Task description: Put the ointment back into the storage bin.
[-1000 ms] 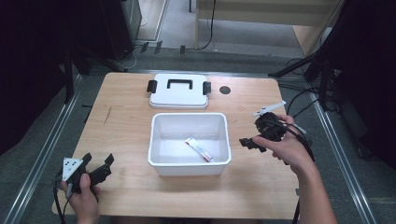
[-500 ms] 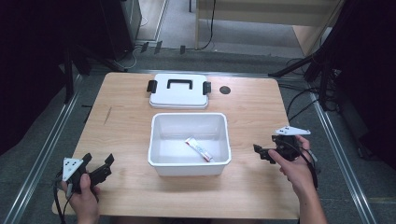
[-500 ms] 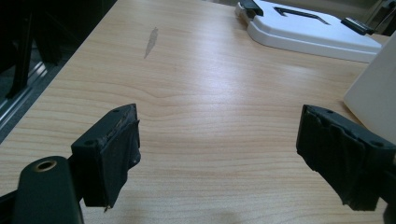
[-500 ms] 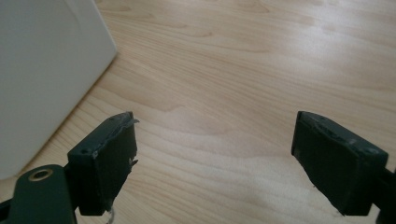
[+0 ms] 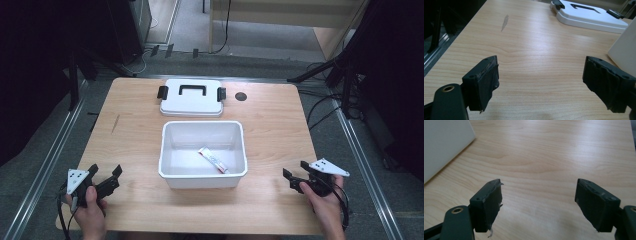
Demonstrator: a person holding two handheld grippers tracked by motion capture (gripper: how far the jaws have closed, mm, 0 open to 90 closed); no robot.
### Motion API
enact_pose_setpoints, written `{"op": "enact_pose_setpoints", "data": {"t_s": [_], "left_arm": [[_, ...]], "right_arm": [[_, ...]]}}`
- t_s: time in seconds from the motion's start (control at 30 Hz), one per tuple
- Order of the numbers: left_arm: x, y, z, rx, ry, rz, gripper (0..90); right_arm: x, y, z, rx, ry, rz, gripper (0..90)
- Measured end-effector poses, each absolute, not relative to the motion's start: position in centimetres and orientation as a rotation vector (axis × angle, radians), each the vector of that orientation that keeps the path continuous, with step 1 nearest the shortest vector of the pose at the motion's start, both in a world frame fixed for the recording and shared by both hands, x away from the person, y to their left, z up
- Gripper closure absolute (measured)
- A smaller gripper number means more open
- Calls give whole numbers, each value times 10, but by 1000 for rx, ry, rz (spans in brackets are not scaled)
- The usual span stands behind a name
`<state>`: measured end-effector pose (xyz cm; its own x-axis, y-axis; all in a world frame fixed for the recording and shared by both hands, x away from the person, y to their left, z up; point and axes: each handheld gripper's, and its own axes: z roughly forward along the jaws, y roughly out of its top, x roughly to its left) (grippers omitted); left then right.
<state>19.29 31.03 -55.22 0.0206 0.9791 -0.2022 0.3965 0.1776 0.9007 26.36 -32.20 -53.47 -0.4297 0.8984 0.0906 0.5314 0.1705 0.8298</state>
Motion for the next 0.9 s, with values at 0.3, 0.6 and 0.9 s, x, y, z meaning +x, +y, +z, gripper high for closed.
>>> {"op": "enact_pose_setpoints", "data": {"t_s": [0.3, 0.6, 0.9], "left_arm": [[193, 310, -552, 1372, 1532, 801, 142], [193, 310, -552, 1372, 1532, 800, 142], [193, 309, -552, 1378, 1533, 803, 142]], "right_arm": [[228, -351, -546, 1367, 1957, 1196, 221], [212, -376, -547, 1485, 1884, 1277, 268], [212, -376, -547, 1519, 1848, 1259, 244]]}}
